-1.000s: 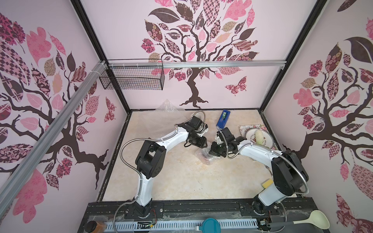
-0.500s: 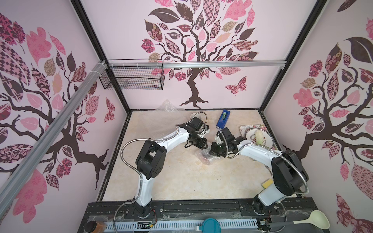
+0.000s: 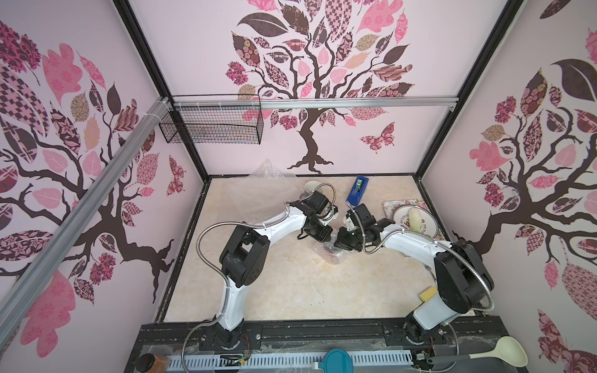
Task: Wrap mugs in bubble wrap
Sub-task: Wrap the mug in bubble wrap, then tear off the tape using the Tape Cutter.
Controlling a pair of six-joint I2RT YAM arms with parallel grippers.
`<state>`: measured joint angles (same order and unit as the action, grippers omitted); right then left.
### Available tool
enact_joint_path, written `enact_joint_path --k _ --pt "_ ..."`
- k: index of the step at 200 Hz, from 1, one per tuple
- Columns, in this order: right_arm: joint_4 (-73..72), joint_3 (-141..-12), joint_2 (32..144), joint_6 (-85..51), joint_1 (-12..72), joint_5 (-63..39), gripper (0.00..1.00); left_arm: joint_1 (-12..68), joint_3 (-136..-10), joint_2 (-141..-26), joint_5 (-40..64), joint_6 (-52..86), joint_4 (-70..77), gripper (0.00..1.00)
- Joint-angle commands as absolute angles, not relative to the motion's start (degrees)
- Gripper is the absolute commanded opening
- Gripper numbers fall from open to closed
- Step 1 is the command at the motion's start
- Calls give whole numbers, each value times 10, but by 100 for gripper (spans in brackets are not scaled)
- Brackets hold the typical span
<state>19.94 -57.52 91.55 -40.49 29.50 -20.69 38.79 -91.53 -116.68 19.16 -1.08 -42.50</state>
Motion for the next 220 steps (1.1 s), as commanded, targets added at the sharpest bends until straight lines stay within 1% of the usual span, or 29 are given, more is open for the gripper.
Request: enact_joint_path --k 1,4,18,23,40,48,52,60,68,80,90,97,111,121,138,153,167,184,199,220 --pt "226 -581 917 -404 296 -217 0 395 -897 -1189 160 -1 -461 2" --pt "226 -582 915 -405 296 -219 0 395 -896 -1188 152 2 -461 0" --pt "222 -585 909 -412 293 -232 0 394 -898 -1180 122 23 -466 0" --pt "223 -588 905 -414 294 -232 3 394 -897 -1176 109 32 -466 0" --pt "240 -609 894 -415 292 -230 20 392 -891 -1151 50 77 -462 0" --pt "257 -622 886 -418 288 -225 33 390 -888 -1136 15 98 -464 0" --pt "265 -629 880 -421 284 -222 42 389 -887 -1128 -4 111 -466 0" --pt "275 -642 863 -428 276 -221 51 383 -884 -1110 -36 132 -470 0" --pt "278 -653 842 -436 261 -222 58 374 -880 -1090 -60 148 -479 0" --pt "279 -668 811 -444 234 -206 66 358 -872 -1060 -94 163 -495 0" --pt "282 -686 805 -435 192 -214 73 340 -863 -1035 -108 172 -509 0" --pt "290 -704 819 -417 155 -236 73 330 -855 -1019 -114 178 -517 0" --pt "309 -763 883 -374 77 -288 73 313 -843 -991 -118 189 -537 0" --pt "287 -805 941 -340 46 -332 73 308 -834 -973 -120 196 -542 0" --pt "294 -925 1078 -317 9 -399 66 303 -831 -955 -123 214 -559 0" --pt "325 -1043 1183 -317 -8 -425 52 290 -826 -946 -101 236 -570 0" --pt "313 -1101 1236 -325 -8 -406 46 287 -814 -938 -87 242 -571 0" --pt "295 -1152 1289 -344 -11 -409 43 286 -799 -927 -76 246 -567 0" --pt "305 -1202 1332 -354 -11 -415 43 284 -793 -920 -73 246 -570 0" --pt "293 -1218 1358 -373 -10 -410 42 281 -788 -915 -64 247 -570 0"
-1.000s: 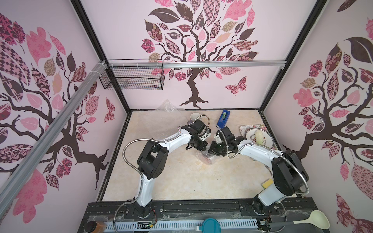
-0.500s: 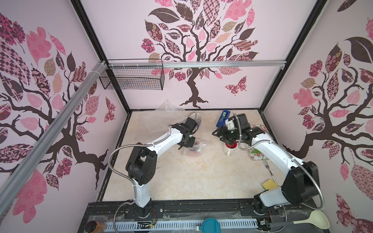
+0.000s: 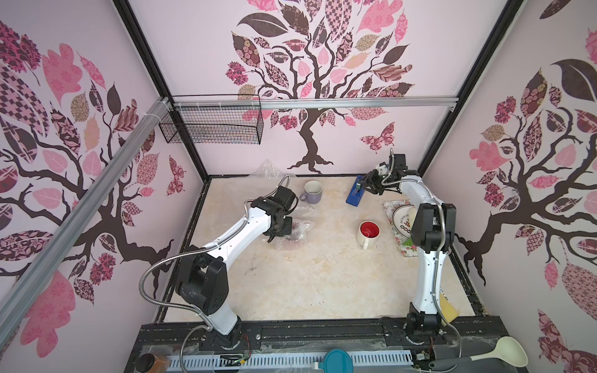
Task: Wrap mugs in bubble wrap
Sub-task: Tear off the tape using the Tape Cutter.
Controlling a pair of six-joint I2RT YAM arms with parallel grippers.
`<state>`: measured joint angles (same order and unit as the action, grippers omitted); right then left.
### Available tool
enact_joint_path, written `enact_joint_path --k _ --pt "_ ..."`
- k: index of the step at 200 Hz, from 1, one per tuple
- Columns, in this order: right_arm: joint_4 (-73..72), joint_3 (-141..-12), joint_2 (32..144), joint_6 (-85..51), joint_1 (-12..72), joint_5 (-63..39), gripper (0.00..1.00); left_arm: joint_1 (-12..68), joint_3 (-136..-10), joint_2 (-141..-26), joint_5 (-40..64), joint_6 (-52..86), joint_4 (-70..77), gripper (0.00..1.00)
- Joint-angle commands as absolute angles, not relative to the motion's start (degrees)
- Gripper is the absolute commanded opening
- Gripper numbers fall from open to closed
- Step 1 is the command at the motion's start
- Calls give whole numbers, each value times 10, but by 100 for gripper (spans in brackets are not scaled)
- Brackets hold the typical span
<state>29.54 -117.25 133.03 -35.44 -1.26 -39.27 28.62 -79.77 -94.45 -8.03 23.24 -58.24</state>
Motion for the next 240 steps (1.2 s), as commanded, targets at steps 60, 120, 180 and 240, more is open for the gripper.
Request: enact_joint_path --k 60,120,180,240 --pt "272 -1165 1361 -394 -11 -370 40 281 -815 -932 -50 238 -569 0" --pt "228 -1130 1369 -425 -10 -359 38 281 -816 -934 -41 232 -565 0" --pt "190 -1116 1387 -453 -4 -351 38 280 -819 -936 -37 224 -560 0" --pt "150 -1100 1401 -479 8 -349 38 279 -815 -932 -40 218 -565 0"
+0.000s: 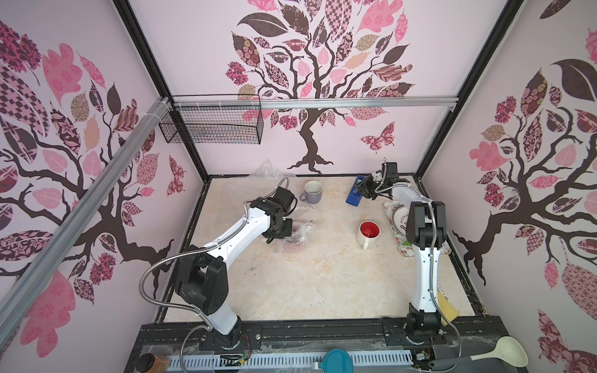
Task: Wrap mugs in bubble wrap
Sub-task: Tear off the tape using the Tape Cutter.
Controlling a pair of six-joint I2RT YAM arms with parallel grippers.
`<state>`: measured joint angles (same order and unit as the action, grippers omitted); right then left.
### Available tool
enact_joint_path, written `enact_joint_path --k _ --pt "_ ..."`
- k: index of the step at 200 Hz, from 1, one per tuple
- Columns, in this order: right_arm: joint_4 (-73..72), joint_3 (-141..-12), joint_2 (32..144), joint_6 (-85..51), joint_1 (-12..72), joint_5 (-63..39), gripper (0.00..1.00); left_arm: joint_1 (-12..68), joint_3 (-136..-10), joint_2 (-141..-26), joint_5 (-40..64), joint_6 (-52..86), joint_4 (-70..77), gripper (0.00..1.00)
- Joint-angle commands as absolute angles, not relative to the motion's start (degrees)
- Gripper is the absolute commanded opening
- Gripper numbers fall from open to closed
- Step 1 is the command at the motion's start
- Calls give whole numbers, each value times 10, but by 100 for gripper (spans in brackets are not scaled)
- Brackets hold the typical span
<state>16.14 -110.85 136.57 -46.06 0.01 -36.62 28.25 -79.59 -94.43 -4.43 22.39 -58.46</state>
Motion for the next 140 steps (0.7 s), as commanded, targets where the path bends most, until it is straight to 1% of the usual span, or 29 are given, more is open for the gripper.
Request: enact_joint_path --k 1,24,74,96,112,127,140 --pt "150 -1100 1402 -480 8 -349 38 279 -814 -931 -40 217 -565 0" --pt "135 -1091 1408 -491 13 -351 38 278 -814 -930 -39 215 -569 0" --pt "-6 -964 1376 -557 14 -356 37 272 -798 -915 -31 216 -564 0" --pt "-46 -926 1364 -575 14 -352 32 271 -798 -913 -31 214 -564 0" --pt "-97 -891 1351 -599 14 -348 31 269 -800 -913 -29 212 -563 0" --pt "-131 -881 1352 -614 14 -354 29 268 -801 -915 -24 212 -563 0" --pt "-153 -879 1358 -626 14 -362 24 268 -801 -916 -21 211 -563 0"
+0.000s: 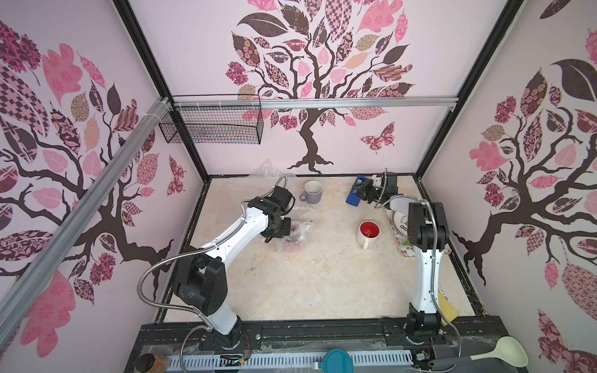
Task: Wrap mugs in bubble wrap
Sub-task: Tear off the tape using the Tape Cutter.
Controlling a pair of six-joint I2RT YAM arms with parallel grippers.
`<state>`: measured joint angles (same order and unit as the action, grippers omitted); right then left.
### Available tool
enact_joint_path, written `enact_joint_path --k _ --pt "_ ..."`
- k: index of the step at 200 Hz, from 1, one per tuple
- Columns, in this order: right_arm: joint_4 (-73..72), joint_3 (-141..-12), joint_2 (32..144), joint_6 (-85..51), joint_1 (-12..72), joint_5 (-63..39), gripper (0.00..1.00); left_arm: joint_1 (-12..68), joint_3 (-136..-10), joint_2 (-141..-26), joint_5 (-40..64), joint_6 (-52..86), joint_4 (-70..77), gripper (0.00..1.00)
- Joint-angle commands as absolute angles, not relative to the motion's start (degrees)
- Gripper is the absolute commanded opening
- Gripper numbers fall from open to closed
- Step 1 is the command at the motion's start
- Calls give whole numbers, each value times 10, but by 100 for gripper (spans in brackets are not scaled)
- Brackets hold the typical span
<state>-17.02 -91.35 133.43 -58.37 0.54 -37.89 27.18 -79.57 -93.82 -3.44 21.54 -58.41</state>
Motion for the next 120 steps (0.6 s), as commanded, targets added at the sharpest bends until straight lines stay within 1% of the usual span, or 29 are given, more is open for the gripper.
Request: enact_joint_path --k 1,36,47,68,100,120 --pt "-156 -879 1358 -627 14 -362 24 268 -801 -916 -20 211 -563 0" --pt "-200 -873 1352 -648 14 -370 8 267 -794 -911 -16 211 -561 0" --pt "-205 -881 1345 -653 13 -374 0 266 -790 -909 -15 211 -561 0" --pt "-180 -932 1334 -652 13 -380 0 266 -781 -902 -11 213 -558 0" --pt "-70 -1062 1339 -623 13 -394 0 266 -758 -890 -8 218 -549 0" --pt "-53 -1089 1342 -628 13 -410 0 266 -741 -883 -1 222 -540 0"
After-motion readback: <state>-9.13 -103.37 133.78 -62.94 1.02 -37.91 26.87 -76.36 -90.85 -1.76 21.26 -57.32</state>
